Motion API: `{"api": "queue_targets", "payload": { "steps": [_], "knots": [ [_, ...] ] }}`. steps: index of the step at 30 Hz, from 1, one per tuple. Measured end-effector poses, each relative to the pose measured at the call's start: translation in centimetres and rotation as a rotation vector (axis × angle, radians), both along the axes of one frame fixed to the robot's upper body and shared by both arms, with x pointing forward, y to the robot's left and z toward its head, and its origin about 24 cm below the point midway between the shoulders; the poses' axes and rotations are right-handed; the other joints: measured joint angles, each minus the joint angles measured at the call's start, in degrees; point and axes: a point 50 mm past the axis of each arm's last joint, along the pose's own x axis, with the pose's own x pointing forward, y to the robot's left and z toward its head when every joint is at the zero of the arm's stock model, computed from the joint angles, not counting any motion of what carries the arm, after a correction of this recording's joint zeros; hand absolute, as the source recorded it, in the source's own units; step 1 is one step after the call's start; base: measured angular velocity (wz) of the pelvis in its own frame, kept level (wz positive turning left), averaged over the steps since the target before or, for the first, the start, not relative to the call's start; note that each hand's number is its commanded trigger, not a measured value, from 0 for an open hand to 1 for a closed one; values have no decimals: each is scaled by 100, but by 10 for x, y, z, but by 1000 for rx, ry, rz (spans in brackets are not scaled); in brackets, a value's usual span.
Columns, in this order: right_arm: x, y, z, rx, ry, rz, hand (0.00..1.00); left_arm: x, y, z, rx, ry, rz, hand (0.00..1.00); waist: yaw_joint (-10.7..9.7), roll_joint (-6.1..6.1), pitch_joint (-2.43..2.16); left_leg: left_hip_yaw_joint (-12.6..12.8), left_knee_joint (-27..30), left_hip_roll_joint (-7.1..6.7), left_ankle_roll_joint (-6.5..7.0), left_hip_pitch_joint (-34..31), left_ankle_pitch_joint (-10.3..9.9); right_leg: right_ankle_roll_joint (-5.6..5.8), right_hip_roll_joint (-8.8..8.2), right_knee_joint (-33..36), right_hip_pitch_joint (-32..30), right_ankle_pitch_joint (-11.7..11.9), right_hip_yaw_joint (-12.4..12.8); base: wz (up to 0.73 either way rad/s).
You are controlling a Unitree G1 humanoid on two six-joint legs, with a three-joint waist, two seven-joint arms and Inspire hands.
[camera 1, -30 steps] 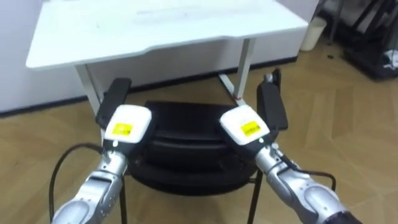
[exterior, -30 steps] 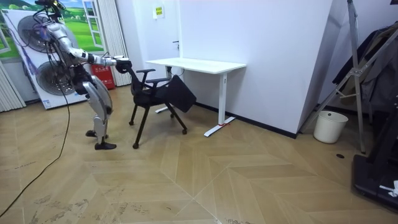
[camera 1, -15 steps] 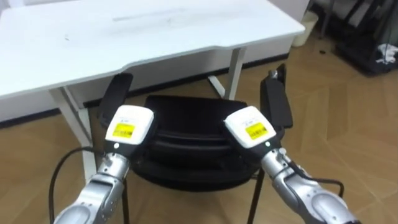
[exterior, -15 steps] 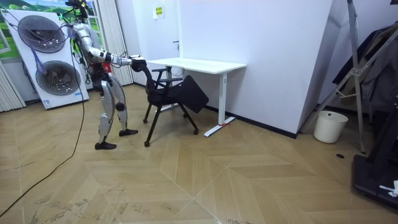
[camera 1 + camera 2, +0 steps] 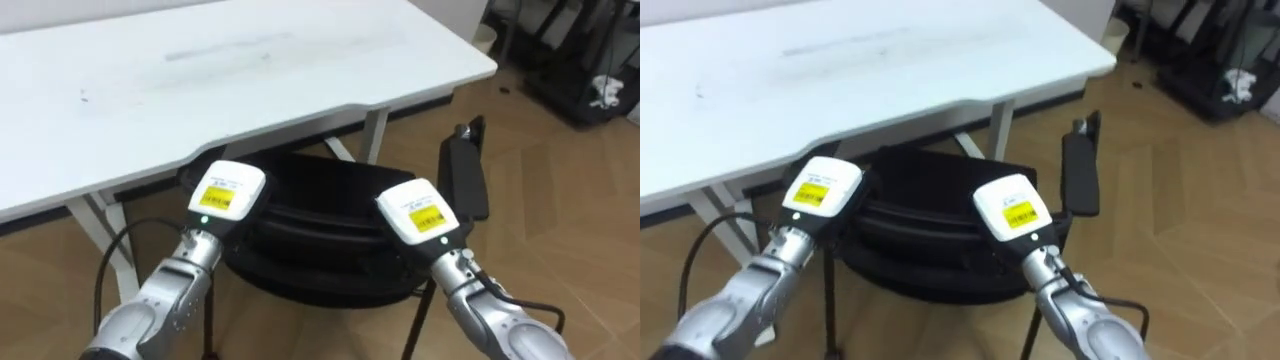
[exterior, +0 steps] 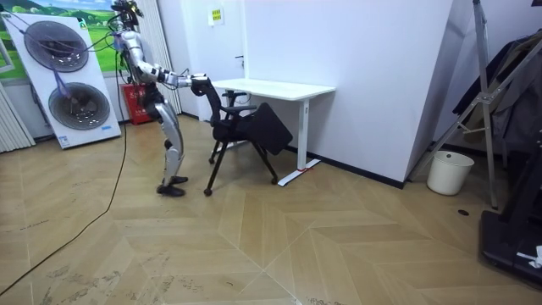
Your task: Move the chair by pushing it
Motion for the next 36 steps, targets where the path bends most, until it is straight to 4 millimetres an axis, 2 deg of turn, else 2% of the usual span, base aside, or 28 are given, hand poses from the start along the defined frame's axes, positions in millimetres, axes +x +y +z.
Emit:
{"api": "queue_targets", "payload": {
  "steps": [1,2,3,4,5,6,7,8,9,10,15,19,20,23,27,31,32,34,36],
  "knots": [
    [-2,1,-1,2,3,1,100,-2,1,-1,0,3,2,100,-80,-6,-3,-109,5,4,-24,26,-19,-15,74,-361,8,78,96,79],
    [-5,2,-1,6,1,3,100,-3,1,-2,-1,7,0,100,-207,-31,-7,-341,25,3,-43,50,-70,7,184,-1122,59,349,316,92],
    [-8,1,0,8,-2,5,100,-4,1,-3,-2,9,-3,100,-245,-58,-14,-528,106,11,-142,45,-120,15,253,-1534,101,714,434,87],
    [-10,2,0,8,-2,6,100,-5,1,-3,0,9,-6,100,-238,-77,-29,-577,143,26,-195,43,-144,-12,300,-1572,151,778,438,57],
    [-10,2,1,7,-5,9,100,-5,2,-2,1,2,-7,100,-207,-112,-43,-637,211,50,-270,20,-188,-77,330,-1585,200,844,325,30],
    [-9,1,2,5,-5,10,100,-5,2,-1,0,-4,-7,100,-153,-112,-37,-682,238,74,-326,10,-220,-170,314,-1642,236,1059,160,22],
    [-9,1,2,2,-4,10,100,-4,1,-1,-1,-5,-7,100,-144,-112,-40,-722,250,96,-352,8,-236,-213,319,-1650,258,1101,90,27],
    [-9,-1,3,-3,-4,9,100,-4,0,0,5,-5,-4,100,-142,-94,-45,-818,241,152,-400,5,-254,-236,349,-1664,323,1087,-32,35],
    [-7,-1,5,-9,-1,14,100,-4,0,1,3,-12,0,100,-138,-128,-64,-918,180,181,-452,5,-231,-252,394,-1717,344,1086,-82,37],
    [-6,-1,6,-13,3,18,100,-5,0,2,5,-15,2,100,-134,-124,-61,-950,134,200,-478,3,-214,-264,434,-1749,347,1087,-87,24],
    [6,6,17,-27,6,50,100,-5,7,7,1,-46,39,100,-55,-131,-61,-1202,-391,338,-685,91,40,-457,479,-1841,349,976,-408,27],
    [13,11,23,-28,2,60,100,-3,8,13,5,-72,52,100,112,-160,-58,-1408,-520,466,-788,100,77,-601,550,-1835,369,844,-632,27],
    [15,12,24,-33,8,62,100,-2,9,13,6,-73,58,100,154,-182,-58,-1485,-506,476,-828,104,104,-673,553,-1803,408,810,-684,33],
    [16,14,24,-32,17,64,100,-3,11,13,6,-73,66,100,298,-250,-26,-1622,-365,501,-839,127,110,-735,560,-1769,557,650,-841,30],
    [19,16,25,-33,19,70,100,-3,13,14,6,-78,73,100,444,-312,-13,-1725,-218,548,-865,89,95,-804,548,-1711,696,413,-1127,36],
    [19,19,24,-28,26,71,100,-4,16,13,14,-70,80,100,435,-347,29,-1610,262,608,-993,-28,13,-861,542,-1711,959,180,-1514,55],
    [17,22,23,-20,32,84,100,-6,20,12,19,-66,88,100,420,-373,48,-1459,510,624,-1000,-122,4,-884,533,-1719,1061,125,-1622,48],
    [14,27,22,-1,41,100,100,-8,24,11,17,-64,103,100,375,-387,64,-1078,984,769,-1006,-331,-1,-942,515,-1740,1213,44,-1904,53],
    [12,28,21,5,49,110,100,-8,25,11,21,-64,100,100,237,-390,70,-639,1376,919,-1003,-519,1,-986,532,-1732,1351,-64,-2179,61]
  ]
}}
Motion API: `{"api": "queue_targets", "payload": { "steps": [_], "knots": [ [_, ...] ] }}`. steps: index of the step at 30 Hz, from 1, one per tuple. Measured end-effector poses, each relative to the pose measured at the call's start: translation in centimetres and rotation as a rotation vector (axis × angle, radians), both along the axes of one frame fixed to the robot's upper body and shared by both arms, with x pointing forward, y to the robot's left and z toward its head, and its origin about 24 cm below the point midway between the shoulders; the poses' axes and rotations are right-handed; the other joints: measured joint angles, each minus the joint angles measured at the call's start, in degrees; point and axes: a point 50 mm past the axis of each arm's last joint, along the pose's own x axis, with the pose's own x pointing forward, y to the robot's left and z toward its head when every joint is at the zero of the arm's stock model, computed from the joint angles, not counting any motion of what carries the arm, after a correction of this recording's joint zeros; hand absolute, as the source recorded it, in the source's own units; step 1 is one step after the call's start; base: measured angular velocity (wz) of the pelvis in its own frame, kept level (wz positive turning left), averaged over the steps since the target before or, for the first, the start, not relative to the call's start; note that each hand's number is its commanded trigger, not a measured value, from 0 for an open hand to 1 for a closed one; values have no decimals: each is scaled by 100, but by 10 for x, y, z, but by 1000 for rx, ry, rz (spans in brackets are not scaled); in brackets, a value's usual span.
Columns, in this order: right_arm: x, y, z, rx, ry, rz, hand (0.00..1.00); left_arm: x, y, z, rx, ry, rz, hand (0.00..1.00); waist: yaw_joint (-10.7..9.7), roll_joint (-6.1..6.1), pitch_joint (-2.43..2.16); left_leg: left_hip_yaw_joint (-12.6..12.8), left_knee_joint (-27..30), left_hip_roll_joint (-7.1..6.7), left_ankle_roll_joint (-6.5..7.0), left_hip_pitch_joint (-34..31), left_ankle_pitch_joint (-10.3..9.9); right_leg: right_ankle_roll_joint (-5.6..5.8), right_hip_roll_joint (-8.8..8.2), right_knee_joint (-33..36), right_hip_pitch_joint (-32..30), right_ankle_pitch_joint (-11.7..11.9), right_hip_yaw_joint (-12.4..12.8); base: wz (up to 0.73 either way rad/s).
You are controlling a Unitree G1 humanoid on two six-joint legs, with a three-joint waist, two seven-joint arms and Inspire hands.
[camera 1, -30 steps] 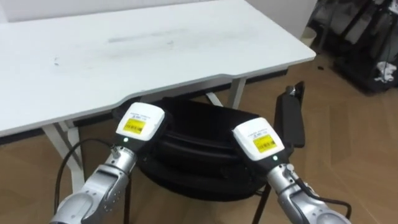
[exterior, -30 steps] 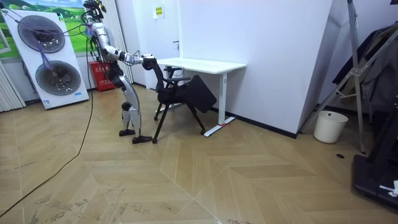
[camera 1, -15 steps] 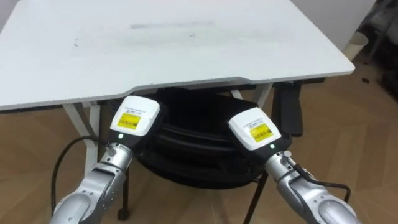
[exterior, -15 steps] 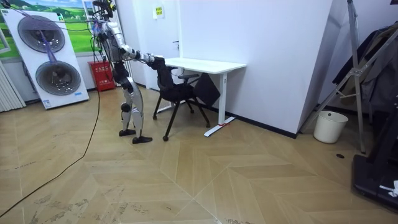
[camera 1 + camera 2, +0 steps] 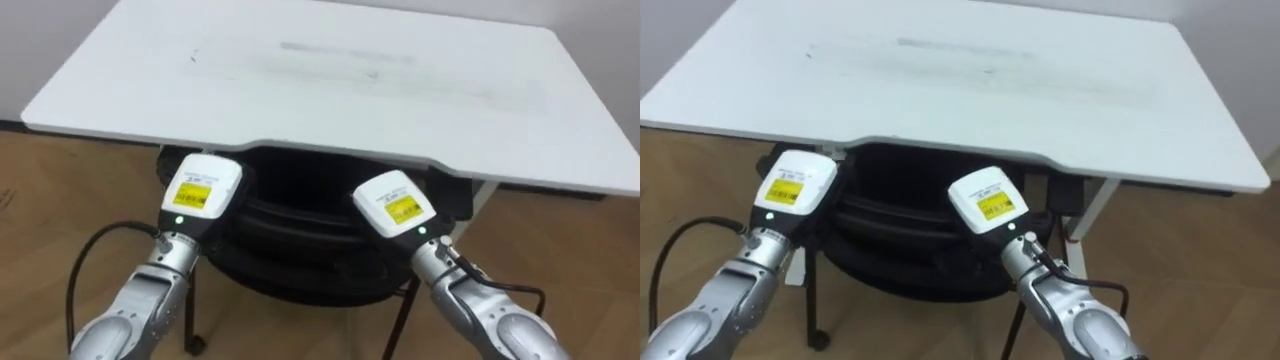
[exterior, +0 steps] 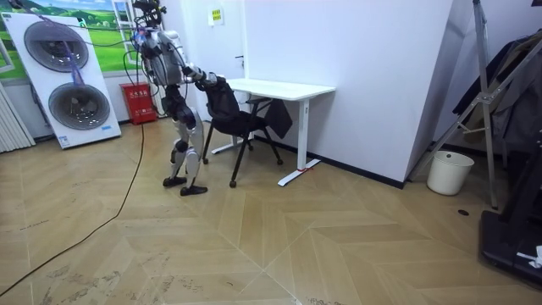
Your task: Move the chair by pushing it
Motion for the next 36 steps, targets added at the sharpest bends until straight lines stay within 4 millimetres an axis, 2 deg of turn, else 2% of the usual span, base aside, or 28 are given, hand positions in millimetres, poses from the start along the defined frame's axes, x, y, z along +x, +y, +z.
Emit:
{"api": "queue_targets", "payload": {
  "steps": [3,4,5,6,7,8,9,10,11,12,14,17,18,21,26,28,33,34,36],
  "knots": [
    [-2,-3,-3,2,7,-7,100,-1,-3,-2,-8,6,-5,100,-98,17,-9,344,164,139,-35,-103,26,-39,49,-37,79,-40,-154,36],
    [-3,-4,-4,3,9,-10,100,-2,-4,-3,-10,9,-5,100,-127,35,-5,364,177,131,-45,-118,33,-45,62,-62,99,-45,-165,27],
    [-4,-5,-6,0,14,-15,100,-3,-6,-5,-15,17,-6,100,-154,56,-45,360,150,122,-48,-165,48,-43,87,-103,103,-48,-165,13],
    [-4,-6,-7,-5,16,-16,82,-3,-8,-7,-17,22,-3,57,-129,72,-61,351,71,75,-47,-258,46,-33,86,-111,94,-54,-155,4],
    [-4,-7,-7,-8,16,-17,34,-4,-8,-8,-19,23,0,19,-125,75,-64,340,35,30,-47,-332,46,-31,81,-116,96,-55,-148,-14],
    [-4,-8,-9,-13,21,-21,34,-5,-10,-11,-24,31,6,21,-94,101,-75,339,-146,-61,-46,-469,47,-21,63,-125,106,-59,-127,-23],
    [-5,-10,-12,-17,29,-25,11,-7,-12,-15,-31,41,10,11,-12,112,-81,343,-425,-194,-25,-544,65,-16,20,-127,110,-57,-101,-28],
    [-7,-10,-14,-17,34,-28,0,-8,-13,-17,-35,47,12,0,29,114,-106,347,-585,-283,1,-583,98,-14,5,-128,110,-54,-85,-37],
    [-8,-11,-15,-16,41,-32,0,-11,-13,-19,-43,53,20,0,87,112,-135,328,-921,-400,81,-602,338,-18,-13,-126,118,-45,-18,-51],
    [-9,-11,-17,-9,49,-37,0,-13,-13,-20,-59,58,33,0,206,110,-145,308,-1136,-491,100,-579,567,-26,-13,-127,126,-31,117,-52],
    [-9,-9,-17,-1,52,-38,0,-17,-11,-20,-100,58,67,0,219,113,-168,287,-1339,-586,118,-558,795,-87,-10,-125,117,13,228,-30],
    [-10,-8,-15,6,47,-34,0,-23,-9,-18,-146,62,104,0,211,127,-183,98,-1440,-737,164,-451,1019,-65,1,-121,113,11,373,-17],
    [-11,-8,-15,14,46,-36,0,-25,-9,-17,-156,60,109,0,205,131,-184,74,-1459,-765,224,-402,1203,-43,5,-116,114,-1,416,-16],
    [-11,-9,-12,51,51,-57,0,-25,-10,-13,-170,62,114,0,201,115,-165,94,-1535,-838,256,-354,1216,75,-4,-119,93,-47,528,-8],
    [-10,-11,-10,81,61,-76,0,-23,-10,-8,-206,54,130,0,202,67,-128,128,-1665,-864,290,-254,1207,126,-30,-119,79,-54,627,-9],
    [-10,-12,-10,103,71,-87,0,-22,-12,-7,-218,57,137,0,199,63,-129,177,-1700,-869,298,-214,1201,147,-47,-115,82,-54,678,-14],
    [-6,-15,-4,246,106,-130,0,-21,-7,-4,-281,64,157,0,183,152,-91,435,-1696,-812,400,-139,1132,235,-103,15,-8,-70,943,-25],
    [-6,-16,-3,268,107,-138,0,-20,-6,-4,-295,62,160,0,185,189,-67,495,-1693,-790,417,-118,1118,250,-100,18,-14,-62,997,-41],
    [-1,-26,4,328,88,-183,0,-20,-4,-2,-360,61,176,0,187,331,-32,805,-1697,-725,496,-99,1062,335,-93,44,-100,-12,1225,-51]
  ]
}}
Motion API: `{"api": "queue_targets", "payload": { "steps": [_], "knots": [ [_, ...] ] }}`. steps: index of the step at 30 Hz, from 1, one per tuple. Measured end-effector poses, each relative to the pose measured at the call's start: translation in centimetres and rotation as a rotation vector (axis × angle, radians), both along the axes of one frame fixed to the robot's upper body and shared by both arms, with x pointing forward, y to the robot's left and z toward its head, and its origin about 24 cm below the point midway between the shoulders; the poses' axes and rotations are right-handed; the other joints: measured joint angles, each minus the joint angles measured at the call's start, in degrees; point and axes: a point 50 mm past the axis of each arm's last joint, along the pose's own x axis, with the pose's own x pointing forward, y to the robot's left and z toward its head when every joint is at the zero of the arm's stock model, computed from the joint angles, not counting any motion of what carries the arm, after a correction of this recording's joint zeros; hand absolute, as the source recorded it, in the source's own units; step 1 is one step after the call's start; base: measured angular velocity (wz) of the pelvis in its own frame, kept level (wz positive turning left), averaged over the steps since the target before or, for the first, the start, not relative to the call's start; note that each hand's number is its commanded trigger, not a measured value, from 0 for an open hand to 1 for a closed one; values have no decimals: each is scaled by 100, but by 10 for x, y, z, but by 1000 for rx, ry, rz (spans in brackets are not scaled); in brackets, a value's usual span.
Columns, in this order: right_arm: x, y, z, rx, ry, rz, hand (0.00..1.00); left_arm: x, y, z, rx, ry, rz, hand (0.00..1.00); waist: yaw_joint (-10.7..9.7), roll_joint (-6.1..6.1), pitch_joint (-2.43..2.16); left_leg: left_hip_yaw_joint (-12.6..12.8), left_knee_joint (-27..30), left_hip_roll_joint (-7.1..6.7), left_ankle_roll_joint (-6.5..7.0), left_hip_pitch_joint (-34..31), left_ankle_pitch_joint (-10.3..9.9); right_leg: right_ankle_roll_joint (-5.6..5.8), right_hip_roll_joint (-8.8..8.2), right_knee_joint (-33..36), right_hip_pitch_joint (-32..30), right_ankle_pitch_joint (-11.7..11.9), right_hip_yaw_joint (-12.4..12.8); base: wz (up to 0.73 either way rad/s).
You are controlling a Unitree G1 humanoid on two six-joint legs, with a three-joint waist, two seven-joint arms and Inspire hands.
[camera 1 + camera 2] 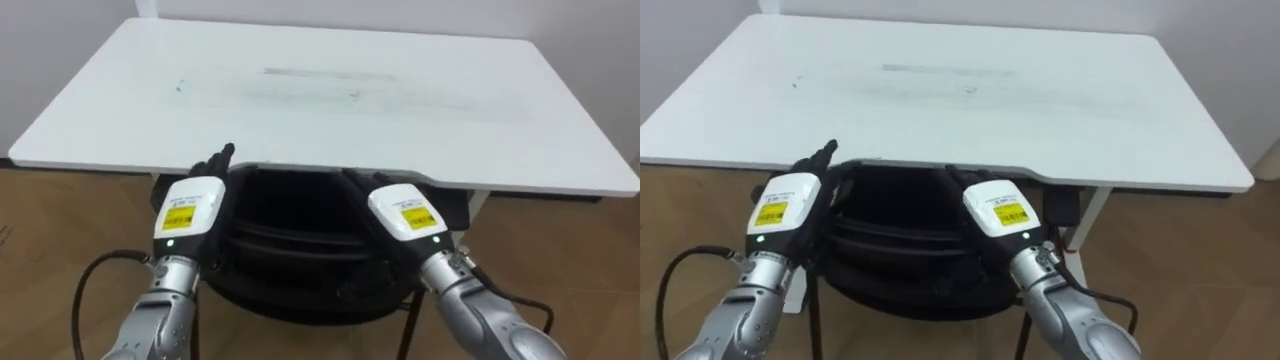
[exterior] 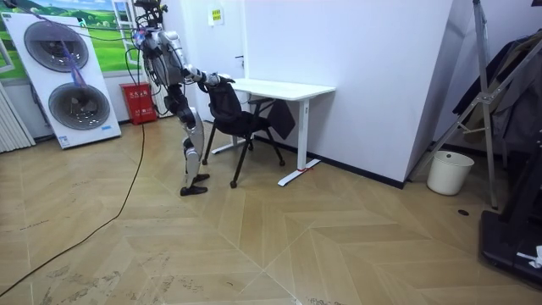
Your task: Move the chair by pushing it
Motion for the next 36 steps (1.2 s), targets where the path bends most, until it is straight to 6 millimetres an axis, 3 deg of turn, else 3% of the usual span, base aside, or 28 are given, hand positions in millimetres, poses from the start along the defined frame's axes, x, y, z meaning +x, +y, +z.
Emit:
{"api": "queue_targets", "payload": {
  "steps": [2,5,7,9,11,13,15,16,17,18,19,22,24,25,27,28,30,33,36],
  "knots": [
    [2,-4,6,20,-24,-12,0,1,3,3,-40,-19,17,0,-1,82,-7,192,-20,44,54,-80,-36,70,4,52,-178,39,174,-50],
    [3,-19,13,57,-52,-56,0,4,17,14,-155,-90,92,0,-43,54,-25,378,-99,81,109,-142,-35,225,-1,24,-336,136,273,-32],
    [-2,-36,24,53,-100,-85,0,2,43,22,-198,-159,224,0,-79,46,-29,451,-144,83,141,-142,-15,158,-7,-73,-342,244,298,-18],
    [-15,-64,38,34,-163,-133,0,-16,78,33,-291,-289,432,0,-297,0,-28,486,-217,47,176,-137,-3,29,-18,-166,-339,344,330,-7],
    [-21,-90,48,51,-238,-249,0,-28,101,47,-420,-480,621,0,-454,-39,-31,568,-226,48,195,-136,-16,16,-19,-174,-370,368,416,-23],
    [-22,-118,77,139,-434,-415,0,-40,122,74,-522,-744,746,0,-563,-33,-54,694,-248,51,218,-76,-53,45,-19,-162,-387,355,564,-43],
    [-37,-165,133,358,-825,-678,0,-63,144,90,-669,-988,869,0,-566,85,-158,902,-352,50,236,115,-122,117,-6,-245,-296,366,771,-51],
    [-45,-175,144,419,-914,-735,0,-70,150,90,-702,-1024,913,0,-568,68,-167,946,-375,50,238,174,-146,125,-1,-283,-247,371,816,-36],
    [-61,-191,155,533,-1052,-835,0,-89,160,83,-740,-1061,1014,0,-602,128,-168,1022,-402,52,229,321,-218,133,17,-387,-94,384,869,-29],
    [-76,-204,154,640,-1127,-939,0,-111,169,72,-790,-1073,1137,0,-662,99,-200,1068,-401,55,211,458,-299,140,28,-478,73,384,905,-28],
    [-86,-210,147,691,-1134,-1004,0,-122,173,64,-818,-1063,1208,0,-663,86,-195,1086,-401,55,199,531,-337,148,34,-501,145,378,940,-22],
    [-136,-227,77,840,-915,-1379,0,-177,183,5,-923,-892,1616,0,-662,60,-198,1120,-388,56,163,617,-460,159,50,-580,247,351,1004,-14],
    [-186,-224,1,963,-579,-1766,0,-217,170,-39,-995,-730,1907,0,-648,60,-186,1144,-376,49,165,614,-536,166,43,-644,269,348,1023,-5],
    [-200,-221,-16,985,-505,-1858,0,-231,166,-50,-984,-684,1981,0,-649,75,-187,1145,-372,43,170,616,-556,182,35,-653,278,339,1019,0],
    [-253,-205,-65,1019,-269,-2154,0,-277,147,-81,-944,-516,2196,0,-663,151,-163,1143,-330,23,182,614,-647,233,5,-658,295,299,1001,0],
    [-264,-201,-73,1023,-228,-2210,0,-286,142,-85,-939,-488,2233,0,-684,185,-159,1142,-312,16,186,609,-673,243,-5,-656,298,279,1003,6],
    [-307,-185,-96,1013,-72,-2386,0,-323,124,-99,-908,-344,2342,0,-788,278,-179,1081,-299,-40,216,607,-714,288,-62,-633,323,200,957,15],
    [-341,-158,-114,1015,154,-2489,0,-359,102,-110,-924,-140,2404,0,-796,335,-177,1097,-297,-46,203,635,-768,302,-65,-662,360,187,993,-3],
    [-354,-137,-126,1034,373,-2513,0,-378,80,-118,-1005,108,2400,0,-881,337,-162,1088,-239,-43,205,686,-827,310,-66,-697,462,172,982,2]
  ]
}}
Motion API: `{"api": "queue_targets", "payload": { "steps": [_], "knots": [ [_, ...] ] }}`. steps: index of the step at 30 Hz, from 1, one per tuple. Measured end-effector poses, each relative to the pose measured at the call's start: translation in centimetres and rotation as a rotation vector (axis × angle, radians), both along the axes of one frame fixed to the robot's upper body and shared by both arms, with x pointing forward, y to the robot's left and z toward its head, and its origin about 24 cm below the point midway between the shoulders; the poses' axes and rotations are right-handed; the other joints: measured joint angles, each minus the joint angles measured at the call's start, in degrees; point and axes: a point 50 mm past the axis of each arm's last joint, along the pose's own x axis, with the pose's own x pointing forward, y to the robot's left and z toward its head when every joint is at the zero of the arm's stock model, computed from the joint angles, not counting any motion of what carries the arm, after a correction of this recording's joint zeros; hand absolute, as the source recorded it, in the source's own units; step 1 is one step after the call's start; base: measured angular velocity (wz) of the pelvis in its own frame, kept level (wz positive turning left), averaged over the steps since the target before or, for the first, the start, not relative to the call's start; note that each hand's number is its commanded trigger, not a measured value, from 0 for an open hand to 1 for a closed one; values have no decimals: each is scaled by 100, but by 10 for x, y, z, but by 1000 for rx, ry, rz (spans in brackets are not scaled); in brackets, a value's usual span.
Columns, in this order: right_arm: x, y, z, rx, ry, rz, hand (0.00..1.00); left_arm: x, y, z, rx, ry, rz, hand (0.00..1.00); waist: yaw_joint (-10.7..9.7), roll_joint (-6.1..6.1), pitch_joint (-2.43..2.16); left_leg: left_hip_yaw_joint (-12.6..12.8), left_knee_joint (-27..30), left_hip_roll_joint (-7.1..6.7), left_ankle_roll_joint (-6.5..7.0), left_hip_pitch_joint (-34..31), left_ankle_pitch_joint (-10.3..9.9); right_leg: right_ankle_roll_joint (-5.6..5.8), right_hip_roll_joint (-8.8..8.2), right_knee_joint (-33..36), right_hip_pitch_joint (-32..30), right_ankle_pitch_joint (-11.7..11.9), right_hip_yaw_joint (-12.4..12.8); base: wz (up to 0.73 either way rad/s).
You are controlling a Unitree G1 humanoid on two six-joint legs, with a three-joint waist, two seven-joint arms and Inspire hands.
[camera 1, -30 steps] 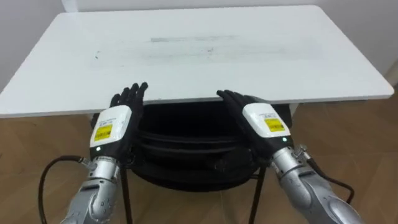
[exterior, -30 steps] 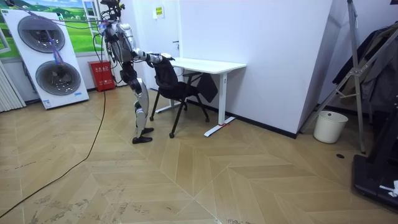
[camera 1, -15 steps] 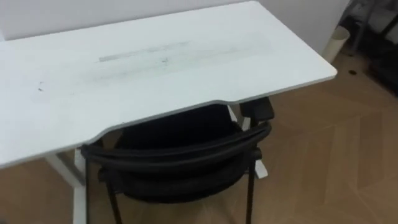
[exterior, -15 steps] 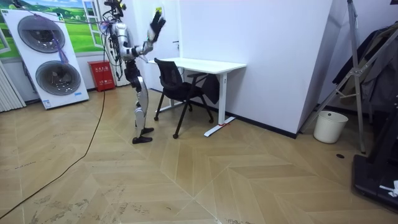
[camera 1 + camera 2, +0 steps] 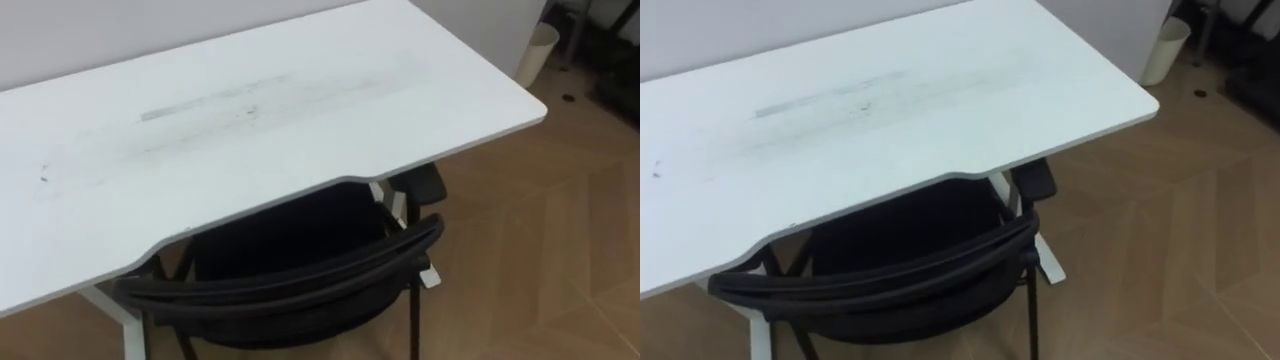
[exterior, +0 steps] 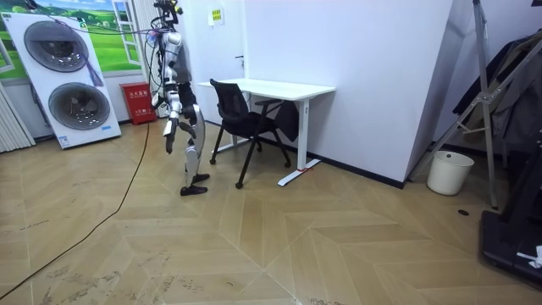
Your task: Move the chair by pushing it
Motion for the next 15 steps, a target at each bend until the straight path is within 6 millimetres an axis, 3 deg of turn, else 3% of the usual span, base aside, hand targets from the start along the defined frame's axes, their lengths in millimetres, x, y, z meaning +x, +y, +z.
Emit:
{"api": "queue_targets", "payload": {
  "steps": [2,5,10,12,15],
  "knots": [
    [2,9,-5,73,1,29,0,1,-11,-6,-105,-39,-49,0,-18,1,3,-6,59,10,9,18,-48,4,2,-55,79,-1,-15,5],
    [22,19,-16,174,-14,122,0,13,-23,-16,-267,-70,-217,0,-88,-10,8,-13,59,9,18,55,-67,17,-2,-56,134,-6,-29,0],
    [66,28,-27,266,-97,270,0,62,-27,-31,-412,-125,-522,0,-84,-17,13,-12,79,8,22,44,-66,26,-1,-64,107,7,-44,0],
    [86,32,-30,301,-150,346,0,92,-28,-37,-438,-147,-644,0,-96,-25,18,-13,106,6,22,5,-65,25,-1,-64,70,9,-59,0],
    [101,37,-32,346,-203,421,0,123,-30,-40,-456,-186,-805,0,-104,-54,29,-13,89,-2,20,-18,-66,25,3,-96,55,9,-47,0]
  ]
}}
